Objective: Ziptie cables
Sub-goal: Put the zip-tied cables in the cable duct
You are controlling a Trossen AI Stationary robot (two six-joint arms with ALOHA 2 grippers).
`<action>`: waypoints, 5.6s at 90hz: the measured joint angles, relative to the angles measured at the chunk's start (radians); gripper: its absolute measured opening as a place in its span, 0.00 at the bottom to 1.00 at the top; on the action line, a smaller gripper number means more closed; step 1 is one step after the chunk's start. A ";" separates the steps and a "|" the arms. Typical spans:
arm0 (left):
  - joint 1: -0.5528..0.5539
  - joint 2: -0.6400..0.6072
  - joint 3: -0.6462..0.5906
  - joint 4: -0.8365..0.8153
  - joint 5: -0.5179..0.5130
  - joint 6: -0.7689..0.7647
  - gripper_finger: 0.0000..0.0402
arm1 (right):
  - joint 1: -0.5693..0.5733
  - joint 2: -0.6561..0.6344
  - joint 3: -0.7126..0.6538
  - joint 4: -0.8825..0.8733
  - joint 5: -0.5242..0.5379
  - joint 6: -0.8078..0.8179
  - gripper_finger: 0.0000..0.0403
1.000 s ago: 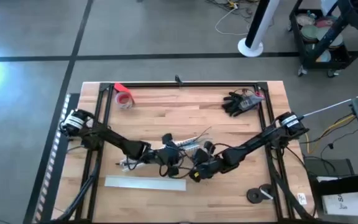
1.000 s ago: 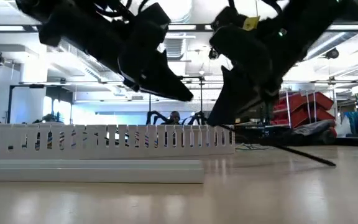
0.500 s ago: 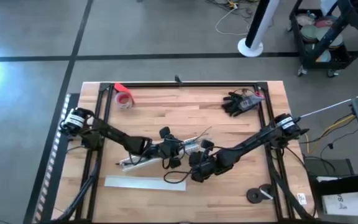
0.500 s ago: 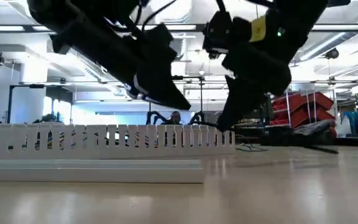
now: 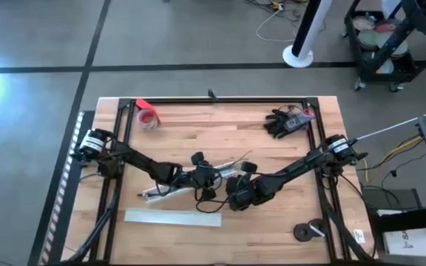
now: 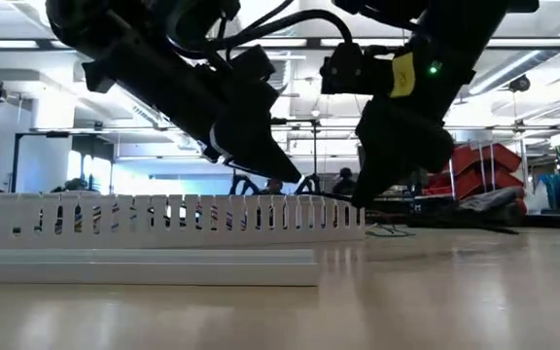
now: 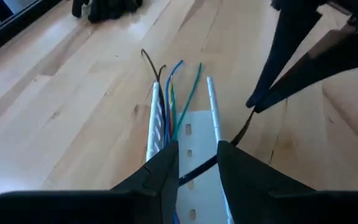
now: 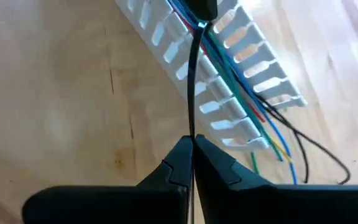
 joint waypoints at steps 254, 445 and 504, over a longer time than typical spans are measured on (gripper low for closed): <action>0.036 0.002 -0.010 -0.044 0.029 -0.064 0.24 | -0.003 0.075 0.111 -0.162 0.040 -0.388 0.00; 0.047 0.002 -0.010 -0.046 0.030 -0.079 0.24 | -0.032 0.111 0.135 -0.158 0.242 -0.650 0.00; 0.054 0.009 -0.008 -0.036 0.028 -0.088 0.24 | -0.031 0.128 0.173 -0.196 0.219 -0.618 0.00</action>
